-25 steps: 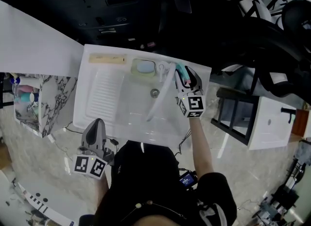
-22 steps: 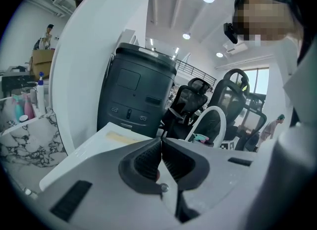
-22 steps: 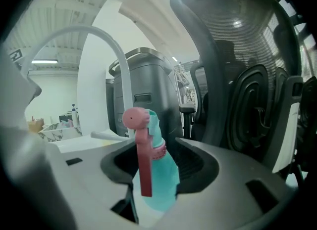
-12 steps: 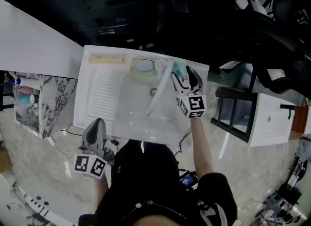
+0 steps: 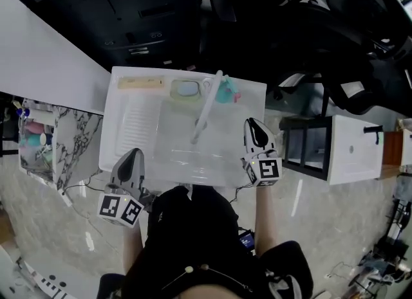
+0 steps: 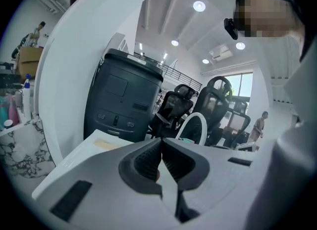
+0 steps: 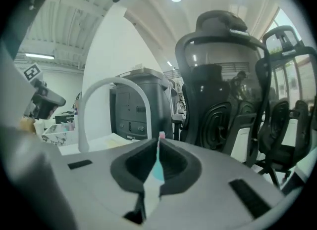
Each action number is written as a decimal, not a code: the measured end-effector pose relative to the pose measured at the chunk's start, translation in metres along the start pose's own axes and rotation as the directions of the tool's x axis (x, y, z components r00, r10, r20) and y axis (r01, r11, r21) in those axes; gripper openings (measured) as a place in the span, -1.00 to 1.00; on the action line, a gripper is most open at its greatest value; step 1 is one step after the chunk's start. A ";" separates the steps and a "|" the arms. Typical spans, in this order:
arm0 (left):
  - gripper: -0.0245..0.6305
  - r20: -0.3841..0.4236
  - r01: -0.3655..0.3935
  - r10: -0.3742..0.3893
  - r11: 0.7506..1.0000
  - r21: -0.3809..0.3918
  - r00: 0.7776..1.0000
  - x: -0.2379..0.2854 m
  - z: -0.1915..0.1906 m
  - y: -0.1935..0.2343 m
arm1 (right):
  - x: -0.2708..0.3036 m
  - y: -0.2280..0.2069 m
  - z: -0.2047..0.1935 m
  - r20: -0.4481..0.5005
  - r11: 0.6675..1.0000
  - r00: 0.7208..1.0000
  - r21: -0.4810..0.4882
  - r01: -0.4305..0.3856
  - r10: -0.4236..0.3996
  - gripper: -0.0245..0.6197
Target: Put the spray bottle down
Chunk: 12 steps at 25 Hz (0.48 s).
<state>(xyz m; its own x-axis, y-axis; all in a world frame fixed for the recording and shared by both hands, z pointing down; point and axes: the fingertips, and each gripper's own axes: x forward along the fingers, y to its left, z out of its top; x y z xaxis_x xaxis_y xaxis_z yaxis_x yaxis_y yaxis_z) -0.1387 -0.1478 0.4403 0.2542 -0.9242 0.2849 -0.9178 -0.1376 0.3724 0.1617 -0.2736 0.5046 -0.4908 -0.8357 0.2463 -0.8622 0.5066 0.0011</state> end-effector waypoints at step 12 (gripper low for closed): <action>-0.90 0.058 0.166 -0.174 0.979 0.115 0.983 -0.004 0.017 -0.039 | -0.109 0.080 0.098 0.205 0.997 0.976 0.033 0.070 -0.075 -0.92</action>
<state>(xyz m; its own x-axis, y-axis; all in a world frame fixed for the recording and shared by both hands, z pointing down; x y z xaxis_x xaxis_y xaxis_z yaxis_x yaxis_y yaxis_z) -0.1088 -0.1450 0.4093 0.3917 -0.9053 0.1641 -0.8916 -0.3295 0.3104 0.1342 -0.1623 0.3826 -0.4398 -0.8972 0.0413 -0.8981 0.4396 -0.0138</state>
